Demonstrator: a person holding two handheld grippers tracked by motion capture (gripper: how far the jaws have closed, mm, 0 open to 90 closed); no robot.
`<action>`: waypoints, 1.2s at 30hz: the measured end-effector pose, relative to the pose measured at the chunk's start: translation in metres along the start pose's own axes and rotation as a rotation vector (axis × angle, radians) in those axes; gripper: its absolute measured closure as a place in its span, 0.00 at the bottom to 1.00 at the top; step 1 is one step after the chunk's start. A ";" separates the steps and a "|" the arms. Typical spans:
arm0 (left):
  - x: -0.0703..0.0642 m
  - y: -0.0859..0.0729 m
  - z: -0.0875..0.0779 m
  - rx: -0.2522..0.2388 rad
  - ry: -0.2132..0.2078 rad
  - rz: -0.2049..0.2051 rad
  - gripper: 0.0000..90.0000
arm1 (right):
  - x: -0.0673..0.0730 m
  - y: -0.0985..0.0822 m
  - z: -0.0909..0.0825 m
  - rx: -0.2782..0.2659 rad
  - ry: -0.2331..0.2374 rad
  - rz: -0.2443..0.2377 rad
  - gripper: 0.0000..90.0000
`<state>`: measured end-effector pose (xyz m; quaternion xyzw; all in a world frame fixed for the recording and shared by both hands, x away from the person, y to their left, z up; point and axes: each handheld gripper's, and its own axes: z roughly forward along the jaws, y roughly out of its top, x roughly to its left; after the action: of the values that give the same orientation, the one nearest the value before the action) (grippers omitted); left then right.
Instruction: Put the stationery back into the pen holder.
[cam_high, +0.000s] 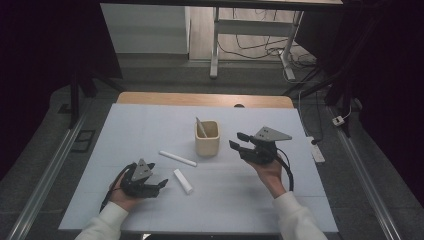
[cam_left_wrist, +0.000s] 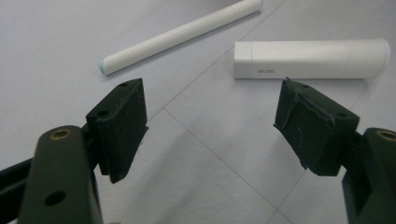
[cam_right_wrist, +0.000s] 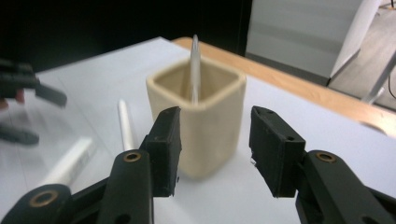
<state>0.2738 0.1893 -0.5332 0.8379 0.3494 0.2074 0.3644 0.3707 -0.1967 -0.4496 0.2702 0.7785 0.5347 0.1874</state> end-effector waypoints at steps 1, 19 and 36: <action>0.000 0.000 0.000 0.000 0.001 -0.001 0.28 | 0.000 -0.004 -0.003 0.008 -0.004 -0.001 0.59; -0.001 0.000 -0.001 -0.004 0.002 0.003 0.28 | -0.004 -0.057 -0.059 0.084 -0.064 0.019 0.58; -0.001 0.001 -0.003 -0.011 0.002 0.004 0.28 | -0.010 -0.087 -0.098 0.125 -0.106 0.023 0.57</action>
<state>0.2723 0.1893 -0.5305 0.8364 0.3468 0.2108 0.3684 0.3023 -0.2990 -0.4962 0.3183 0.7963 0.4720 0.2047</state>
